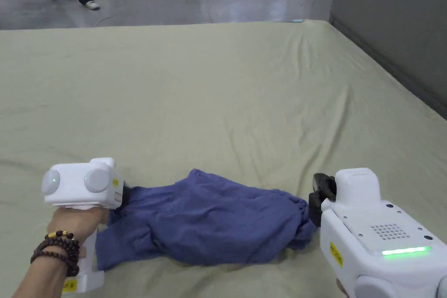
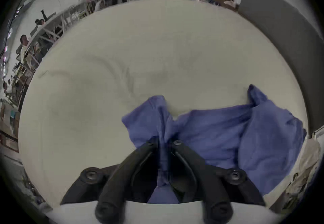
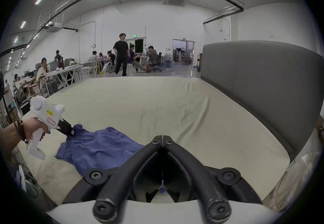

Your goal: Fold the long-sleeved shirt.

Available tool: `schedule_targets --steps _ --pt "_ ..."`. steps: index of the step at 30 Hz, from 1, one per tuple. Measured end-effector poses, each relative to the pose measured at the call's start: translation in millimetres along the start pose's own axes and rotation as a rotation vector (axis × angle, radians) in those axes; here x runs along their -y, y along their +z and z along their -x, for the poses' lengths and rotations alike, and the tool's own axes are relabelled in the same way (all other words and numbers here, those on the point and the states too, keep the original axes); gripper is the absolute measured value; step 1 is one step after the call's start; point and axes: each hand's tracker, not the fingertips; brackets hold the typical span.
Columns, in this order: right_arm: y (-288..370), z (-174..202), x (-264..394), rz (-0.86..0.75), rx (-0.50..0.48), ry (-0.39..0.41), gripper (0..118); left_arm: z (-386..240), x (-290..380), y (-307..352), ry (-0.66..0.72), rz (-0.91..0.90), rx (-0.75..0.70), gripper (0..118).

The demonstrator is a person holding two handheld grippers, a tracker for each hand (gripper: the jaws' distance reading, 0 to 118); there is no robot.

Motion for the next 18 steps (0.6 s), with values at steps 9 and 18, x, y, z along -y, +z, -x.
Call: schedule_targets --steps 9,18 --pt "-74 -19 28 0.354 -0.034 -0.104 71 3 -1 33 0.028 -0.075 0.042 6" --pt "-134 -9 41 0.496 -0.052 -0.139 12 12 7 56 0.077 -0.147 0.104 7"
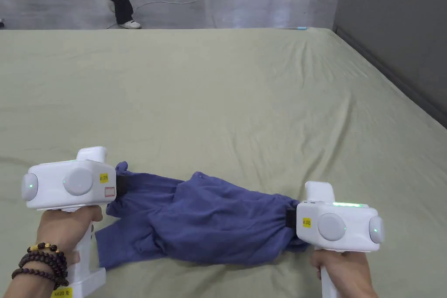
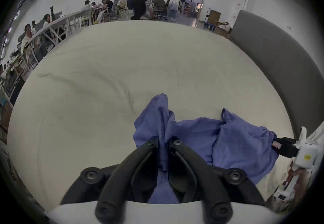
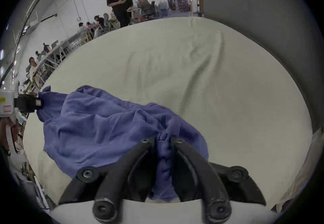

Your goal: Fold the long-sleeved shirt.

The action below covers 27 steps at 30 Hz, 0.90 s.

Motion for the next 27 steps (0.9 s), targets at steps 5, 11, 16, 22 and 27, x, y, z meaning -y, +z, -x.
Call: schedule_targets --steps 5,11,16,22,27 --pt "50 -2 -35 -0.167 -0.087 0.007 12 3 -22 34 -0.019 -0.152 0.058 7" --pt "115 19 -136 -0.375 -0.154 0.077 12 2 -97 94 -0.022 -0.341 0.058 7" --pt "174 45 -244 -0.550 -0.098 0.162 12 -3 -187 156 -0.016 -0.458 0.023 7" --pt "230 51 -355 -0.667 -0.017 0.169 12 -8 -269 216 0.036 -0.590 -0.048 7" --pt "229 45 -376 -0.655 0.051 0.166 12 -14 -284 220 0.015 -0.573 -0.055 7"
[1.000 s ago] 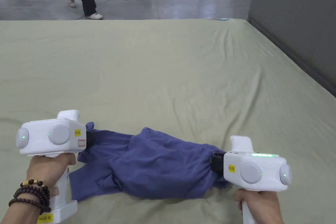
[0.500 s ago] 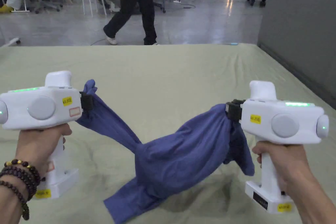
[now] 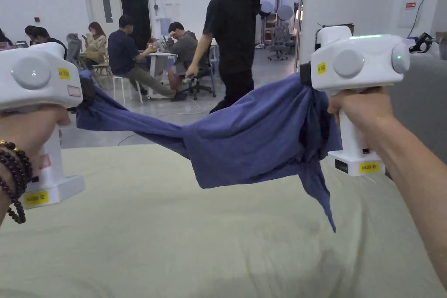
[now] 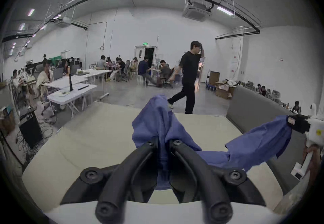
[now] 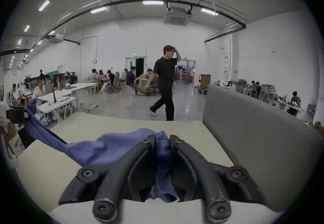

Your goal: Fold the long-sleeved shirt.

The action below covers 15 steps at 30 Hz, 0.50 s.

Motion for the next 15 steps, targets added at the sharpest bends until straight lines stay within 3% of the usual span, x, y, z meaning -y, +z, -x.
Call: schedule_targets --steps 6,15 --pt "-32 -1 92 0.158 -0.014 -0.043 12 2 76 -33 -0.008 0.126 0.009 7" --pt "-85 22 307 0.492 -0.055 -0.100 12 23 266 -90 0.019 0.455 0.004 7"
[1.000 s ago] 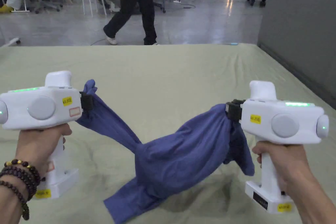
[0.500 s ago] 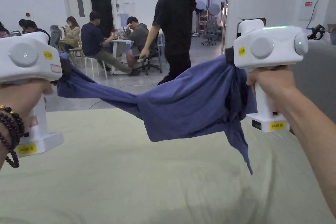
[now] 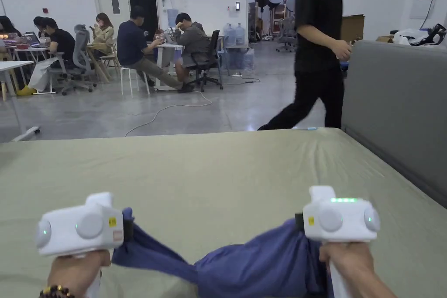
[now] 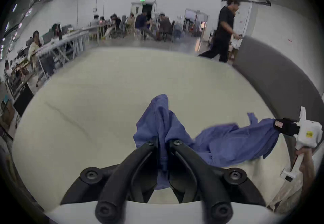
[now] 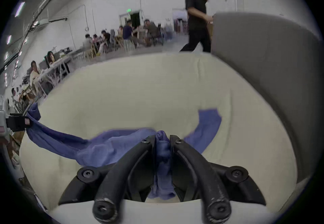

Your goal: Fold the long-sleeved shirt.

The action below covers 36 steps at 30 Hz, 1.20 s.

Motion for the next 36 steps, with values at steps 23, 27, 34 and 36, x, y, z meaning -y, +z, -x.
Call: schedule_targets --steps 23,27,34,36 --pt "147 -7 232 0.158 -0.005 0.029 13 77 181 85 -0.047 0.167 -0.010 18" --pt "173 -7 209 0.048 -0.007 0.002 104 68 172 106 -0.098 0.102 0.035 118" --pt "199 -8 183 -0.046 0.032 0.020 3 28 154 131 -0.100 0.021 0.164 9" --pt "196 -6 182 -0.007 0.071 0.025 0 12 156 127 -0.138 0.005 0.124 0"
